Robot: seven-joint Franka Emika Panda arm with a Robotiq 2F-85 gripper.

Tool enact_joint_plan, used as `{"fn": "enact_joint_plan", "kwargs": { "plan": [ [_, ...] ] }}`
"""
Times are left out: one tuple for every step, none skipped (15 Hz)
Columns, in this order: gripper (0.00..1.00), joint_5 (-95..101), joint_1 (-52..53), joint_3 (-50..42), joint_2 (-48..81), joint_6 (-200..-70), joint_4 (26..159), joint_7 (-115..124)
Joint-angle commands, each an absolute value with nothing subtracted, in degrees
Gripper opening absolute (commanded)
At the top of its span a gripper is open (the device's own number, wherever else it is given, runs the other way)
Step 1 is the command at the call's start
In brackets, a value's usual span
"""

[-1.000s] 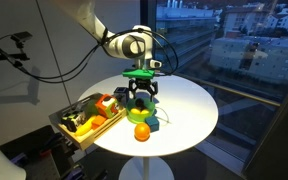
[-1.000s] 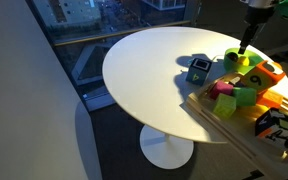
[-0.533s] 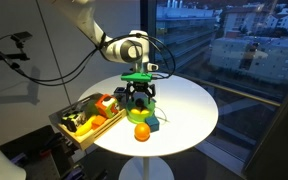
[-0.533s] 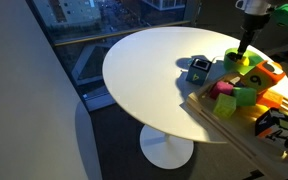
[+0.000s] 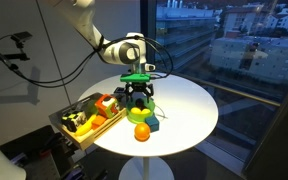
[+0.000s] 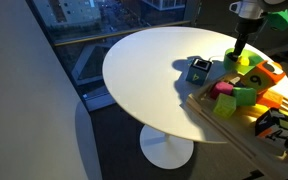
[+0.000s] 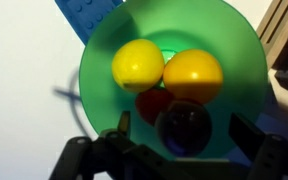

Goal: Put the purple and orange plush toy on the table

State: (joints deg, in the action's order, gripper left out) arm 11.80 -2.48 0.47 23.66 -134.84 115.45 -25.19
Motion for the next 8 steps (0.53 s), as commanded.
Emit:
{"fn": "enact_joint_plan", "kwargs": {
  "plan": [
    [1.0, 14.5, -2.2, 0.7, 24.1, -136.6, 115.3, -26.0],
    [1.0, 14.9, -2.1, 0.9, 24.3, -136.5, 115.1, -26.4],
    [1.0, 15.2, -2.2, 1.0, 24.4, -136.4, 114.9, -26.8],
    [1.0, 15.4, -2.2, 1.2, 24.6, -136.2, 114.7, -27.1],
    [1.0, 15.6, -2.2, 1.3, 24.8, -136.1, 114.6, -27.4],
    [1.0, 15.6, -2.3, 1.3, 24.8, -136.1, 114.6, -27.9],
    [1.0, 15.8, -2.2, 1.3, 24.9, -136.3, 114.7, -28.0],
    [0.75, 15.9, -2.3, 1.3, 24.9, -136.4, 114.7, -28.4]
  ]
}}
